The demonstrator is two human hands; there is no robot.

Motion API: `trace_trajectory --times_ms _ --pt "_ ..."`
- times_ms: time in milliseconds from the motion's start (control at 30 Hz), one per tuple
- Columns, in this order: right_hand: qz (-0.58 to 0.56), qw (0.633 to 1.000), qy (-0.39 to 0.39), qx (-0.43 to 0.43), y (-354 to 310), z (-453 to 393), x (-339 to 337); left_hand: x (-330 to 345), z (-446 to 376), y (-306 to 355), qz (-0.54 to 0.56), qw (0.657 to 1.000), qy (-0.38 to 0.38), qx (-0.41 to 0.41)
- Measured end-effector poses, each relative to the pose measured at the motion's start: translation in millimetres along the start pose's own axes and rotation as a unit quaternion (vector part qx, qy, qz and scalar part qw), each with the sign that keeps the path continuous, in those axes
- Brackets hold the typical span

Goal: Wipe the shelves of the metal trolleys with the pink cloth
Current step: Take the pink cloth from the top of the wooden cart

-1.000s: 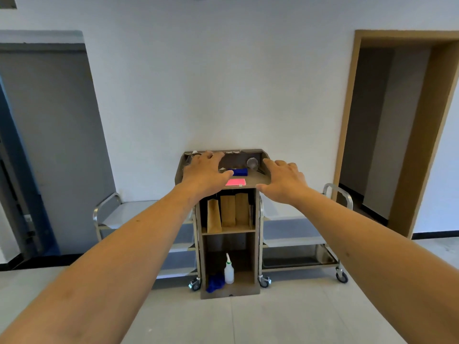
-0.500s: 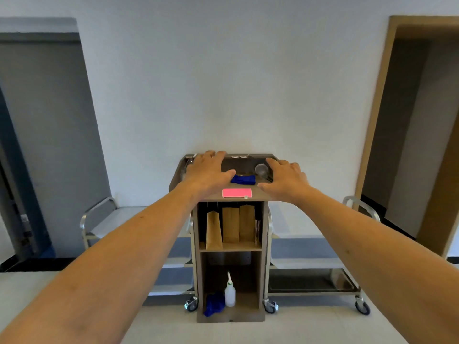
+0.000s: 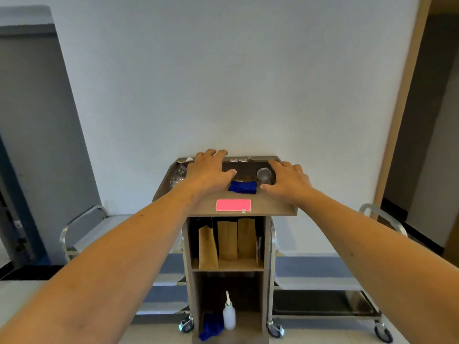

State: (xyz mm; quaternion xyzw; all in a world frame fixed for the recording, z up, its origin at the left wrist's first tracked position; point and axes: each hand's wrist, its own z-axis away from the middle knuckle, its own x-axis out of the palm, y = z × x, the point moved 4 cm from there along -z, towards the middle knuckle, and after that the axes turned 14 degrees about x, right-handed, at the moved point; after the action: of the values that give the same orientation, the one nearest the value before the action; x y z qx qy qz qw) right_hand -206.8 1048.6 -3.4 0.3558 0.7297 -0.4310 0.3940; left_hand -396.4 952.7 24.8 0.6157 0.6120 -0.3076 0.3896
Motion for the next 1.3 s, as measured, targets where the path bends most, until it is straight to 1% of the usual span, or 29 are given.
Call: trace_trajectory --times_ms 200,533,700,1000,1300 --pt "0.010 1.000 -0.001 0.006 -7.8 -62.3 32.0 40.9 -56.6 -32.1 0.022 1.000 -0.012 0.018" --pt "0.031 0.999 0.004 0.017 -63.8 -188.7 72.8 89.0 -175.0 -138.2 0.030 0.999 -0.010 0.035" --pt "0.035 0.999 0.017 0.022 -82.5 -246.8 98.7 112.1 -228.6 -176.6 0.027 0.998 -0.012 0.053" --pt "0.048 0.998 -0.007 0.040 -75.7 -327.4 153.6 177.3 -292.5 -213.5 0.036 0.997 -0.045 0.050" --pt "0.046 0.999 -0.021 0.004 -54.5 -413.6 198.8 237.8 -353.2 -221.1 0.031 0.998 -0.043 0.017"
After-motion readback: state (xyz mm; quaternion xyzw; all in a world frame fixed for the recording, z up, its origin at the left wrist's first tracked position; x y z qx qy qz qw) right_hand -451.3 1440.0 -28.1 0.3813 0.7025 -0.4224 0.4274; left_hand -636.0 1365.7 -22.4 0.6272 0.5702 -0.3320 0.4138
